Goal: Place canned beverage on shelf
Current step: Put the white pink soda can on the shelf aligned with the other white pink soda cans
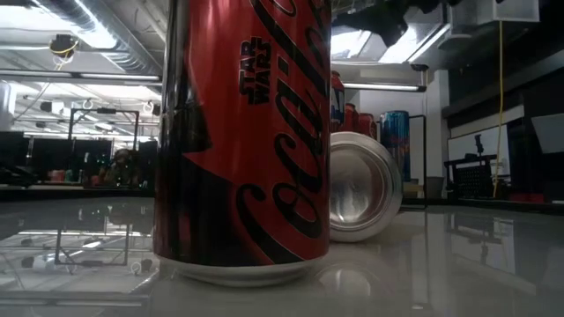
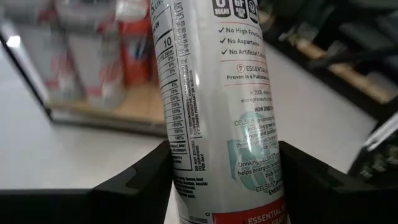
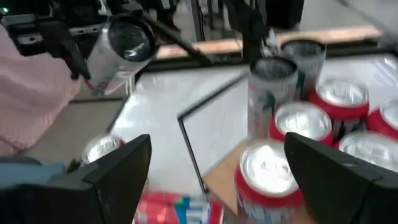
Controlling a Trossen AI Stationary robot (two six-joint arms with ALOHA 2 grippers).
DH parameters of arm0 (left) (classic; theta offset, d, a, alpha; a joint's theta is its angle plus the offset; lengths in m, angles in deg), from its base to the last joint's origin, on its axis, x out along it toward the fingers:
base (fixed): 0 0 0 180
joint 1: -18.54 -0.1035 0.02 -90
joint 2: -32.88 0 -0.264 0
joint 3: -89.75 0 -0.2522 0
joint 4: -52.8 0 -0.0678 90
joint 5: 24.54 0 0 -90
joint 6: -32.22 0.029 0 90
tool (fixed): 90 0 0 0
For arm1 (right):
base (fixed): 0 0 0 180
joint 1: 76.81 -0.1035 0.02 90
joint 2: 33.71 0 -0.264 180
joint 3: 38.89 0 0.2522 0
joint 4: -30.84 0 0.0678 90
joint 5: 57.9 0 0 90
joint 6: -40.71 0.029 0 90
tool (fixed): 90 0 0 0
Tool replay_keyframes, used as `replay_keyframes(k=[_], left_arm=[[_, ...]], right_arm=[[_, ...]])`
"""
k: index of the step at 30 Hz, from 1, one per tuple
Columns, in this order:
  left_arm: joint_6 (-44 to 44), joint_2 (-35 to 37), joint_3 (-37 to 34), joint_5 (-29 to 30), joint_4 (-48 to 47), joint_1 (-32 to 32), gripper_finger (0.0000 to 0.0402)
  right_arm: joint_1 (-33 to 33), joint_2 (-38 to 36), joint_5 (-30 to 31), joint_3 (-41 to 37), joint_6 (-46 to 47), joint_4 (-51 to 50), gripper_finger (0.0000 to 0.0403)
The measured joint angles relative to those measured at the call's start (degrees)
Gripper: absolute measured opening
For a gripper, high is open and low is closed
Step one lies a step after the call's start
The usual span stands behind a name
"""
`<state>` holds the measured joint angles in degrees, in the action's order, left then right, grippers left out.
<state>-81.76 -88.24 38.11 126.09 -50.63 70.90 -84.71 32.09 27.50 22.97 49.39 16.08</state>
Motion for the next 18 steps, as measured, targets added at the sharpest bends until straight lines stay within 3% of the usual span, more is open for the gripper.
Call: replay_keyframes(k=[5, 13, 18], left_arm=[[9.09, 0.91, 7.29, 4.79, -0.30, -0.26, 0.0220], [25.22, 5.21, 15.16, 4.71, 1.53, -3.46, 0.0220], [38.21, 7.82, 16.99, -2.09, 6.38, -8.40, 0.0220]], right_arm=[[0.02, 0.00, -1.10, 0.00, -0.74, 4.98, 0.0358], [-0.02, 0.00, -6.56, 0.00, -6.18, 10.11, 0.0358], [0.02, 0.00, -7.00, 0.00, -9.89, 10.29, 0.0358]])
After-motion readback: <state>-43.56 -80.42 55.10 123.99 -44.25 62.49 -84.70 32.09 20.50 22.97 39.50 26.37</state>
